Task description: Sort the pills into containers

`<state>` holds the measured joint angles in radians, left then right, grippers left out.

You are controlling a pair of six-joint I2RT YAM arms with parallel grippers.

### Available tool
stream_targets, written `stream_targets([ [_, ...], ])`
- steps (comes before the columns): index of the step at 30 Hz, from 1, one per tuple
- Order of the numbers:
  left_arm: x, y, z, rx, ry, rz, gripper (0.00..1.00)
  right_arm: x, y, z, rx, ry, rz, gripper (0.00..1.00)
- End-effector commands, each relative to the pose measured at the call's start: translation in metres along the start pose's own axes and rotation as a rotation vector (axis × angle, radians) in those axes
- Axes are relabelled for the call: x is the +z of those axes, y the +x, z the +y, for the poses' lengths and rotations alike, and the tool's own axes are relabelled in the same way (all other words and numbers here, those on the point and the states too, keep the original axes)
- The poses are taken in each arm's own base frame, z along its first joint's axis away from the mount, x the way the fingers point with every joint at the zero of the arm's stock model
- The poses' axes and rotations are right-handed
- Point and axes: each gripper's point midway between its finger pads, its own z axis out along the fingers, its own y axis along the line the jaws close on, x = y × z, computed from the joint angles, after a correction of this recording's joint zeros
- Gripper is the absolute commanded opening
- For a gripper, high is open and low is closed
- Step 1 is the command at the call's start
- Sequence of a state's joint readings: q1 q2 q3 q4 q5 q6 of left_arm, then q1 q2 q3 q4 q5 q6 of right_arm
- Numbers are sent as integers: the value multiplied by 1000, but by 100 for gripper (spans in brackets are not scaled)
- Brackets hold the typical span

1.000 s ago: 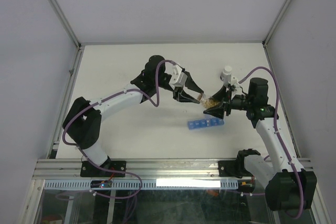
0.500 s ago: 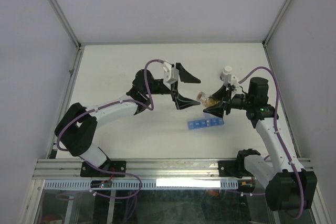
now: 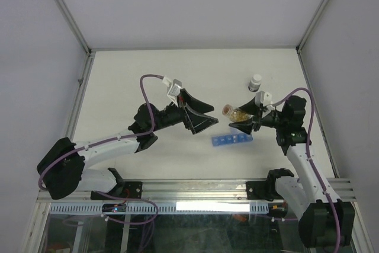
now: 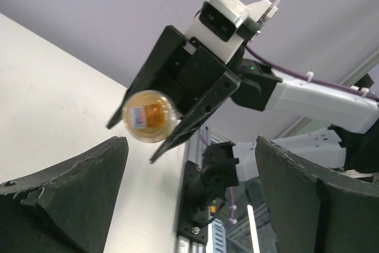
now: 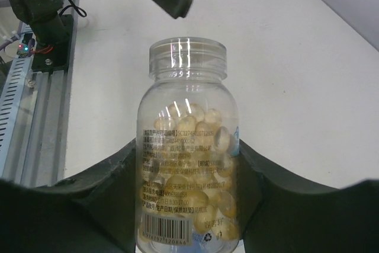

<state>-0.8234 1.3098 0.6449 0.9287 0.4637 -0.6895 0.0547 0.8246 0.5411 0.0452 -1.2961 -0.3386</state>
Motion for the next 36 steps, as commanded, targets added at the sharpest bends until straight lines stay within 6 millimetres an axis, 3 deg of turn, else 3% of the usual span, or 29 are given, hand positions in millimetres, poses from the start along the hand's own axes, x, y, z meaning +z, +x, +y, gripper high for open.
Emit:
stream_targets([
  [1, 11, -34, -16, -9, -110, -108, 91, 0, -25, -16, -97, 54, -81, 0],
  [6, 17, -37, -5, -36, -198, -122, 91, -3, -31, -17, -85, 77, -114, 0],
  [14, 40, -32, 5, -67, -232, -109, 81, -4, -32, -15, -82, 75, -115, 0],
  [22, 61, -24, 3, -90, -199, -69, 75, -4, -31, -15, -77, 72, -114, 0],
  [36, 71, -17, -6, -92, -169, -45, 60, -4, -30, -15, -73, 74, -109, 0],
])
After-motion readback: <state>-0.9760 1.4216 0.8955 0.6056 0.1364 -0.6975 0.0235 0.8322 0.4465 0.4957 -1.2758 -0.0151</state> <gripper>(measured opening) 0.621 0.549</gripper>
